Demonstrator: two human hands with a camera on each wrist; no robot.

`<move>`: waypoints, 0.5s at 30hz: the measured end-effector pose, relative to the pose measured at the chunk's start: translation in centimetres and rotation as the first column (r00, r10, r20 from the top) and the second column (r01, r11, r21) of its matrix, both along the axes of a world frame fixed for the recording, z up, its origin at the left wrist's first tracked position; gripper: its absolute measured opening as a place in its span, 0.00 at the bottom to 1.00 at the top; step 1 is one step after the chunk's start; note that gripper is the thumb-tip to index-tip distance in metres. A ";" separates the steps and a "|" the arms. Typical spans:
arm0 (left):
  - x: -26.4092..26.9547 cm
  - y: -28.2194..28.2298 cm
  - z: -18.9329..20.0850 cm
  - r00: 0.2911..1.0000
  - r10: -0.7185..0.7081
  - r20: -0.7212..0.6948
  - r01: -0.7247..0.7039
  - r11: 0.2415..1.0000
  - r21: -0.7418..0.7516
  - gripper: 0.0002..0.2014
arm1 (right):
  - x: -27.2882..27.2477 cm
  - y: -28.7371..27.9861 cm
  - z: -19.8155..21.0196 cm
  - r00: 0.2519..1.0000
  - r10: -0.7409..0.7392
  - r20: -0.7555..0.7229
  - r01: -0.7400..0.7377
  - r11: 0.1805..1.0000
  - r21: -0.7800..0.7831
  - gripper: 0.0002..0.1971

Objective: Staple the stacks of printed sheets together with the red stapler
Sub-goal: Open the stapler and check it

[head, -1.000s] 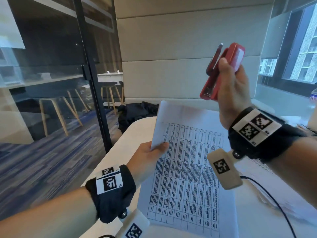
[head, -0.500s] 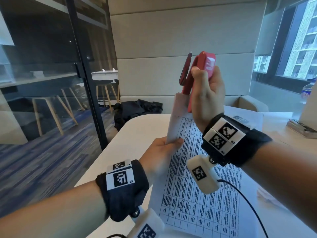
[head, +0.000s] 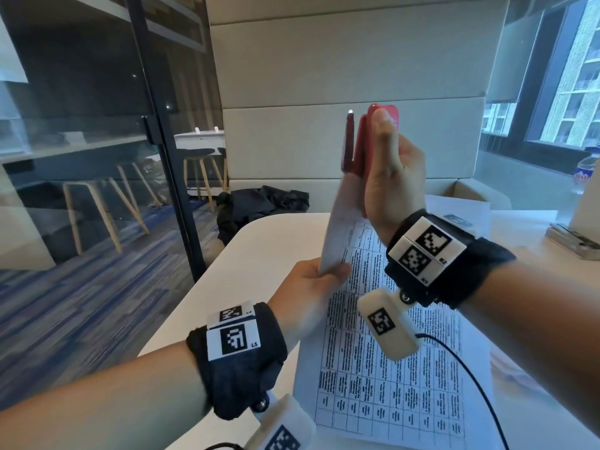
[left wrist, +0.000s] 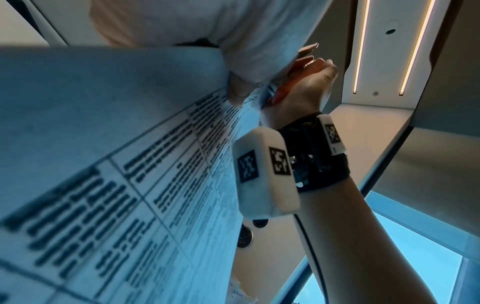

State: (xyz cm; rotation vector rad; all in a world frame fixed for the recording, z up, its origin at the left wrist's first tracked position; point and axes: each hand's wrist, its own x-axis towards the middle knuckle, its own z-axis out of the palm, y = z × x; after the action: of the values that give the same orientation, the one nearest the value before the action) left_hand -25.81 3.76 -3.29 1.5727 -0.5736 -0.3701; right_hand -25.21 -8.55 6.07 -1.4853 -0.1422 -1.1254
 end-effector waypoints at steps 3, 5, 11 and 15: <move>0.9 0.1 -0.3 0.997 0.078 0.007 -0.078 0.996 0.032 0.12 | 0.2 -0.6 0.6 0.998 0.039 -0.040 -0.042 0.996 -0.076 0.19; 2.1 0.5 -0.6 0.987 0.163 0.013 -0.164 0.984 0.074 0.11 | 0.3 -1.6 1.1 0.997 -0.041 -0.058 0.034 0.992 -0.118 0.17; 8.7 2.9 -1.0 0.930 0.365 0.040 -0.364 0.901 0.237 0.14 | 0.0 -5.6 1.2 0.904 -0.364 -0.225 0.303 0.915 -0.264 0.20; 13.7 4.0 -0.4 0.923 0.352 0.153 -0.380 0.774 0.507 0.16 | -0.8 -7.2 -0.6 0.761 -0.342 -0.552 0.087 0.896 -0.435 0.17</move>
State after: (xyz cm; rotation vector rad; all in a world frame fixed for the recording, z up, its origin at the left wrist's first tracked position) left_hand -12.08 7.72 -3.67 2.1886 -0.1849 -0.1941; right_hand -25.96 -15.78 5.42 -2.2111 0.2993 -0.7491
